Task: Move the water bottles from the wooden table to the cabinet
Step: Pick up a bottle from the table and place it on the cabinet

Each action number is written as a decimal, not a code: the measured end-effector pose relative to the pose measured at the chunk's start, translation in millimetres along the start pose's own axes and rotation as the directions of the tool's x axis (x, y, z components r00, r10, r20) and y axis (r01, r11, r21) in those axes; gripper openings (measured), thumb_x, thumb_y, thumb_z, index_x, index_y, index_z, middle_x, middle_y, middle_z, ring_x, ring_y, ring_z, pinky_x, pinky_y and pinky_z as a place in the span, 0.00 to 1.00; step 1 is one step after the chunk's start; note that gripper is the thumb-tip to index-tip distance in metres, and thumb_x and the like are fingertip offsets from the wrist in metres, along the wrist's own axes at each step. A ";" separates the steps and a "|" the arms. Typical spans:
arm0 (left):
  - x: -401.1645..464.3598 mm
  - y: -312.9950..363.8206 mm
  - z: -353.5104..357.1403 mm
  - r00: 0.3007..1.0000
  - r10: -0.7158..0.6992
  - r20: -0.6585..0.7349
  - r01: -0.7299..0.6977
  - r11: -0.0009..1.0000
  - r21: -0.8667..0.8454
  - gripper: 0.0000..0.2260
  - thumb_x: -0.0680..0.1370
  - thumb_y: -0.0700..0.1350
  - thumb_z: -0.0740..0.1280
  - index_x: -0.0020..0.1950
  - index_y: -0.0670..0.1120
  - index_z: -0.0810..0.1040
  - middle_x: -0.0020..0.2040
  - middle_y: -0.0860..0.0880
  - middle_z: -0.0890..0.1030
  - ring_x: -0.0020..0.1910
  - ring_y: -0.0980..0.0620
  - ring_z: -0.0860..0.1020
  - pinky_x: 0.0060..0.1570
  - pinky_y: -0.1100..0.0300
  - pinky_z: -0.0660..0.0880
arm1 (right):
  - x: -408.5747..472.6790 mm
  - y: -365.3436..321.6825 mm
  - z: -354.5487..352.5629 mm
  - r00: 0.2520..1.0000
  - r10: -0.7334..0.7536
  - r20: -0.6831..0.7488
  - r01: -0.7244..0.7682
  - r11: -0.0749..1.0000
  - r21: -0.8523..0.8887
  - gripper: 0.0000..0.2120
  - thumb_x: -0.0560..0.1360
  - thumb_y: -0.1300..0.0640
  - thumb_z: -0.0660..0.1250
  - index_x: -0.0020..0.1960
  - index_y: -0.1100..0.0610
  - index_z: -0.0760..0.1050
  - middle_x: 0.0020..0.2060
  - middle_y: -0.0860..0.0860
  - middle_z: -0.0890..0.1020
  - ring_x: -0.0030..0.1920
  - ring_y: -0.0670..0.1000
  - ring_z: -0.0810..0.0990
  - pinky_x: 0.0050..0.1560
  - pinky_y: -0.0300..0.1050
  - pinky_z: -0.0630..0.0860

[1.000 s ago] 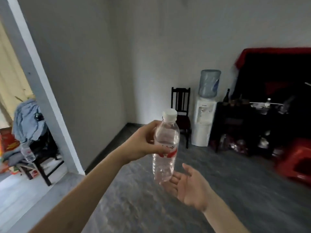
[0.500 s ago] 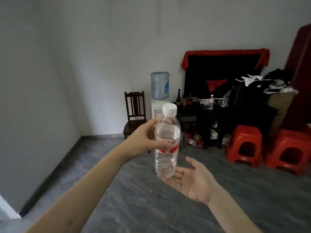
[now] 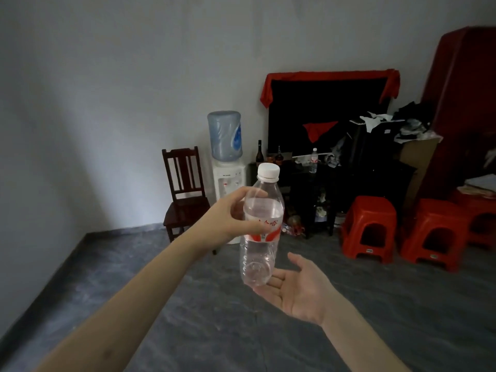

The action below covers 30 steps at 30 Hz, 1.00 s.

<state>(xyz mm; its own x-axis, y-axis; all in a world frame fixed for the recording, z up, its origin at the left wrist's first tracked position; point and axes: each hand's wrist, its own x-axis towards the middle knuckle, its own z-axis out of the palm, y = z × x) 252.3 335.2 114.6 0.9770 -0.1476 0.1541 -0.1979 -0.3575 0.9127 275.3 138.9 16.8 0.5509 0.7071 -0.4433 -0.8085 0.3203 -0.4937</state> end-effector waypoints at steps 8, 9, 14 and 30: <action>117.6 -21.2 -59.7 0.995 0.056 -0.078 -0.059 0.998 -0.038 0.27 0.66 0.51 0.79 0.64 0.58 0.78 0.58 0.52 0.85 0.57 0.52 0.85 0.59 0.53 0.80 | 77.4 -99.3 19.3 0.999 -0.036 0.010 0.036 0.999 -0.016 0.36 0.82 0.40 0.52 0.69 0.74 0.67 0.64 0.70 0.76 0.65 0.67 0.76 0.67 0.55 0.72; 131.5 -22.6 -62.1 0.994 0.066 -0.082 -0.069 0.997 -0.032 0.27 0.67 0.50 0.79 0.65 0.57 0.78 0.57 0.52 0.85 0.57 0.53 0.85 0.59 0.54 0.80 | 84.3 -109.3 19.9 0.999 -0.044 0.006 0.044 0.999 -0.008 0.36 0.82 0.41 0.52 0.69 0.73 0.67 0.64 0.70 0.76 0.65 0.66 0.77 0.67 0.55 0.73; 190.5 -34.5 -65.5 0.995 0.087 -0.056 -0.088 0.996 -0.006 0.26 0.70 0.46 0.79 0.67 0.53 0.77 0.58 0.51 0.85 0.57 0.54 0.84 0.56 0.58 0.81 | 117.2 -153.0 9.5 0.999 -0.048 -0.018 0.049 0.999 0.017 0.36 0.82 0.40 0.51 0.69 0.72 0.69 0.64 0.69 0.77 0.65 0.65 0.77 0.65 0.54 0.74; 420.9 -70.4 -22.9 0.998 0.052 -0.020 -0.051 0.999 0.017 0.29 0.63 0.56 0.79 0.64 0.61 0.78 0.58 0.55 0.85 0.58 0.54 0.84 0.62 0.51 0.80 | 204.5 -354.5 -82.7 0.991 -0.034 -0.128 0.032 0.999 -0.019 0.36 0.82 0.40 0.51 0.68 0.72 0.70 0.61 0.69 0.79 0.64 0.65 0.77 0.66 0.55 0.73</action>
<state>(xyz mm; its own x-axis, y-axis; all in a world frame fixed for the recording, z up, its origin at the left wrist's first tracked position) 679.3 319.4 123.9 0.9669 -0.1475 0.2084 -0.2490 -0.3647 0.8972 691.7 117.8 39.2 0.6002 0.6092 -0.5183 -0.7864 0.3309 -0.5216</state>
